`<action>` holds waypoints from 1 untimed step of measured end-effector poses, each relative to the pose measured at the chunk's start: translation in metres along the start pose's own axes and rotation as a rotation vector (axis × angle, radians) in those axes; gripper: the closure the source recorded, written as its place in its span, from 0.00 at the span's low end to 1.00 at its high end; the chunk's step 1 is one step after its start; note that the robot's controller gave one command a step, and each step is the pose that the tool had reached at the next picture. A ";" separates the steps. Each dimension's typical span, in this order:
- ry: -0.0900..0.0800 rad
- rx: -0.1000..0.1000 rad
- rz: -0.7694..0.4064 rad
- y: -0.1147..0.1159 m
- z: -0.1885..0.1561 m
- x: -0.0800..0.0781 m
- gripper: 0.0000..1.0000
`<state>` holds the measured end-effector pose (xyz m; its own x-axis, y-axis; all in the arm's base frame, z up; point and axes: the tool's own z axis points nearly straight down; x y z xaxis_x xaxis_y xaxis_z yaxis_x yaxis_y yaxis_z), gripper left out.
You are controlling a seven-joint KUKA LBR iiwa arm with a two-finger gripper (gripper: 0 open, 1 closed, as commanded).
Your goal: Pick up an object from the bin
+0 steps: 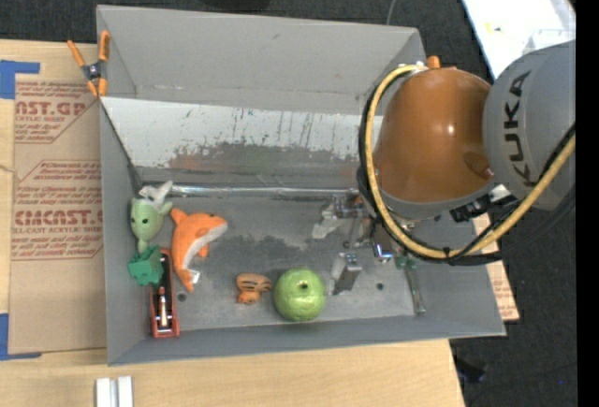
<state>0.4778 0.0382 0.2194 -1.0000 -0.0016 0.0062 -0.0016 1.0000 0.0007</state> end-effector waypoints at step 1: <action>-0.007 -0.001 0.001 0.000 -0.002 -0.002 0.00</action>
Offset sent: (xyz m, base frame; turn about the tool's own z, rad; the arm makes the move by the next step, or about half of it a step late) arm 0.0018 0.0026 -0.1322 0.1006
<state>0.4794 0.0381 0.2219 -1.0000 -0.0010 -0.0010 -0.0010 1.0000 0.0012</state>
